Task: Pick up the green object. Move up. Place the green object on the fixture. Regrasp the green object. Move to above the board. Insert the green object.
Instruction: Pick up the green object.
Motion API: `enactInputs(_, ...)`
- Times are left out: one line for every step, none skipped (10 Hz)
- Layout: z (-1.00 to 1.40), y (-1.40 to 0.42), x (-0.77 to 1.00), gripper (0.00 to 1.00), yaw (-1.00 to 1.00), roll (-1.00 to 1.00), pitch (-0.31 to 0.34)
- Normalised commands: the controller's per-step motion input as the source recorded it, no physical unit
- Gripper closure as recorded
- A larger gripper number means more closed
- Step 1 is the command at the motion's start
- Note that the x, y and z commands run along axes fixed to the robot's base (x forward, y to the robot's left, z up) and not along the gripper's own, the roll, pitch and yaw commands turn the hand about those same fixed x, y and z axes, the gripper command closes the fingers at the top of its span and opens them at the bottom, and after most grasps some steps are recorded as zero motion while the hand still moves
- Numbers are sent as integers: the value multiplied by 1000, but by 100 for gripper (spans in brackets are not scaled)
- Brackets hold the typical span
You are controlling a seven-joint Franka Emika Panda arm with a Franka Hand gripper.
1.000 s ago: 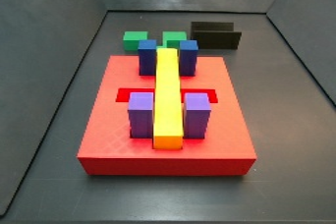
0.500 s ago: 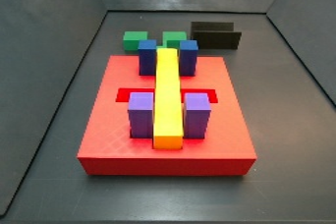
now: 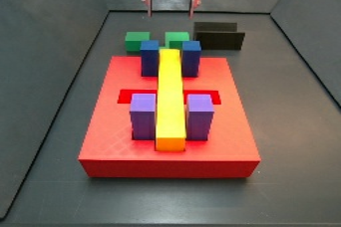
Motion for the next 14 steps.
enactInputs(-357, -174, 114, 0, 100, 137, -11)
enactInputs(-329, 0, 0, 0, 60, 49, -59)
enactInputs(-286, 0, -197, 0, 23, 1, -66)
enactInputs(-246, 51, -429, 0, 0, 0, -67)
enactInputs(-231, 54, -577, 0, 0, -7, -106)
enactInputs(-266, 0, -514, 0, 0, -13, -120)
enactInputs(-277, 0, -180, 0, 0, 0, -113)
enactInputs(-169, -11, 111, 0, 0, 49, -66)
enactInputs(-97, 0, 314, 0, 0, 37, -59)
enactInputs(-120, 0, 331, 0, 0, 29, -59)
enactInputs(-134, 0, 286, 0, 0, 0, -60)
enactInputs(-226, -49, 0, 0, 0, 14, -19)
enactInputs(-177, -23, -134, 0, 0, 21, 0)
enactInputs(-83, -20, -346, 0, -66, 0, 0)
